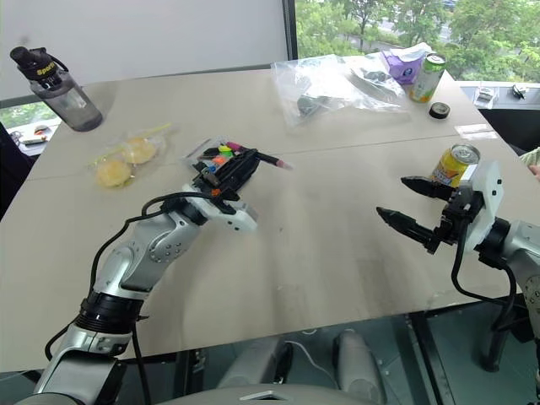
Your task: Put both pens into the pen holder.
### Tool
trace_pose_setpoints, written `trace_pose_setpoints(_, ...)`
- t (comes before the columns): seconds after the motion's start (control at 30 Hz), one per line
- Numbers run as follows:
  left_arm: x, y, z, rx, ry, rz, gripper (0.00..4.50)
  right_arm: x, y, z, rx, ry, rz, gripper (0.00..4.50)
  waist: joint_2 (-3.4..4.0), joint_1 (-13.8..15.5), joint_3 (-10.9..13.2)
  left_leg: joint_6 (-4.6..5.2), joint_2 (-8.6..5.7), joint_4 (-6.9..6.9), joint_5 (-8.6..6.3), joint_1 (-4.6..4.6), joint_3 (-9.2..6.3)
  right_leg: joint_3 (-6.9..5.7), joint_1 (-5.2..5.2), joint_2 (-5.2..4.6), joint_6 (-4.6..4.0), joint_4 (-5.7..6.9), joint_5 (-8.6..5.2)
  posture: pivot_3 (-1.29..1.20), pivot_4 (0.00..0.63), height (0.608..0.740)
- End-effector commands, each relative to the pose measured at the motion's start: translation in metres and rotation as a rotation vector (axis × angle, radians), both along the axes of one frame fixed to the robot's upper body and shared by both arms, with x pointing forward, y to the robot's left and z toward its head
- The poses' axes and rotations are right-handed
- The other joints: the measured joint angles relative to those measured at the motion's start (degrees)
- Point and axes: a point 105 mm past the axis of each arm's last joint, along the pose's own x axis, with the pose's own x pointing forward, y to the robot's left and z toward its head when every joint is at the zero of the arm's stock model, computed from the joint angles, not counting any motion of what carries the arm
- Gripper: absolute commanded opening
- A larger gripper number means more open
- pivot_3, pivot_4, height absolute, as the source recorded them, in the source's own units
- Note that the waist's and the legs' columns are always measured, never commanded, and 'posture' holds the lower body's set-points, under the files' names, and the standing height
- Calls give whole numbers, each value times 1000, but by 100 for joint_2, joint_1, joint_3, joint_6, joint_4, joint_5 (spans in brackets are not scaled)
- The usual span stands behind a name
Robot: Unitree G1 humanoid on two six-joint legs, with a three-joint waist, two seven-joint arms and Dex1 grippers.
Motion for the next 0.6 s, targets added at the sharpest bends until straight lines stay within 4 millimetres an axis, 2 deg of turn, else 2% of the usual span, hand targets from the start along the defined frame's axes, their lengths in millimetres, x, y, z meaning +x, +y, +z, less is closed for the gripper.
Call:
trace_pose_setpoints(0.03, 2, 12, 8, -37, -33, 22, 72, 0, 1, 10, -3, -54, 10, 4500, 0, 0, 0, 0, 0, 0, 0, 0, 0, 0, 0, 0, 0, 0, 0, 0, 150, 740)
trace_pose_setpoints(0.47, 14, 50, -2, -74, -4, 111, 72, -1, 7, 14, 11, -72, 33, 4500, 1, -10, 0, 0, 1, -4, -1, 0, 0, 1, -1, 0, 0, -1, 0, 0, 150, 740)
trace_pose_setpoints(0.6, 16, 56, -4, -81, 7, 124, 72, -3, 9, 16, 23, -64, 57, 4500, 0, -9, 0, 0, 1, -5, -1, -1, -1, 0, -1, -1, 0, -2, 0, 0, 150, 740)
